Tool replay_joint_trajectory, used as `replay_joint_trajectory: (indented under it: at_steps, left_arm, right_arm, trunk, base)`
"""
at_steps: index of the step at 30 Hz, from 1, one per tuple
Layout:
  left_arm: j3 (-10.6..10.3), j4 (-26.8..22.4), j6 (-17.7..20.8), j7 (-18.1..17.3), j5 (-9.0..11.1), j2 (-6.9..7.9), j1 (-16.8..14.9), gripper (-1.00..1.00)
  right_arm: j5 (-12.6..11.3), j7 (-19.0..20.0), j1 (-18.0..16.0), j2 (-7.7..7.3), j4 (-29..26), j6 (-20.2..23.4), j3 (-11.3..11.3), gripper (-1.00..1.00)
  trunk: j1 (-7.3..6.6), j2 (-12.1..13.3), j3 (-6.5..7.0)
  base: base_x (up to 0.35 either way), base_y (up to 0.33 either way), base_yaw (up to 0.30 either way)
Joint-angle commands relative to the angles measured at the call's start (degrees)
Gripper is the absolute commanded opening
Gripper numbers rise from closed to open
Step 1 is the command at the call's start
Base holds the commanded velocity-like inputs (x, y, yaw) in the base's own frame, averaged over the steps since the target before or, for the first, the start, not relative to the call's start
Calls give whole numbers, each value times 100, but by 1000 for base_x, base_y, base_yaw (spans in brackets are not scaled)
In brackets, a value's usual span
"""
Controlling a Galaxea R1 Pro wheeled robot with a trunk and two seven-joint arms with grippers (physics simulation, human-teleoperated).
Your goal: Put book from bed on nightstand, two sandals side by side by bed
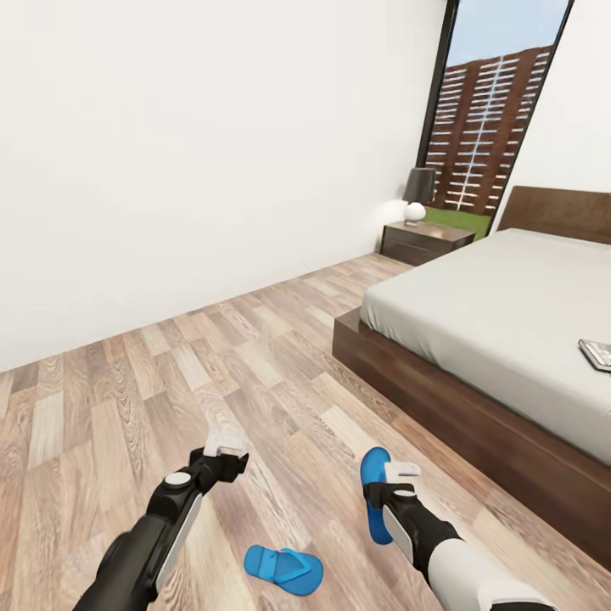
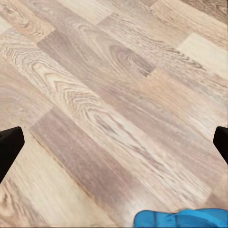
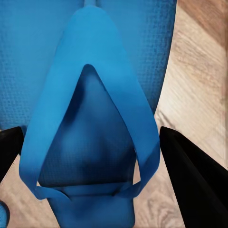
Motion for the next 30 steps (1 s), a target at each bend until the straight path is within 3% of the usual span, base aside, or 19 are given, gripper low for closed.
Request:
replay_joint_trajectory:
  at_steps: [1,6,18,30]
  left_arm:
    - [3,289,-111,-17,2,-1,-4,100]
    - [16,691,-335,-19,25,-4,-7,100]
    - [26,963,-858,-34,0,3,-5,100]
    - [36,1719,-1349,-34,21,-5,-7,100]
  right_arm:
    - [-1,-30,1,2,-18,30,-4,-100]
    - [0,-50,9,2,-28,21,-8,-100]
    - [-7,-68,19,-3,-42,18,-7,-100]
    - [-11,-73,137,-62,-36,-169,-9,-100]
  trunk:
    - [-4,0,18]
    - [-17,6,129]
    - [-47,22,394]
    - [-78,38,660]
  base:
    - [0,0,0]
    - [0,0,0]
    - [0,0,0]
    - [0,0,0]
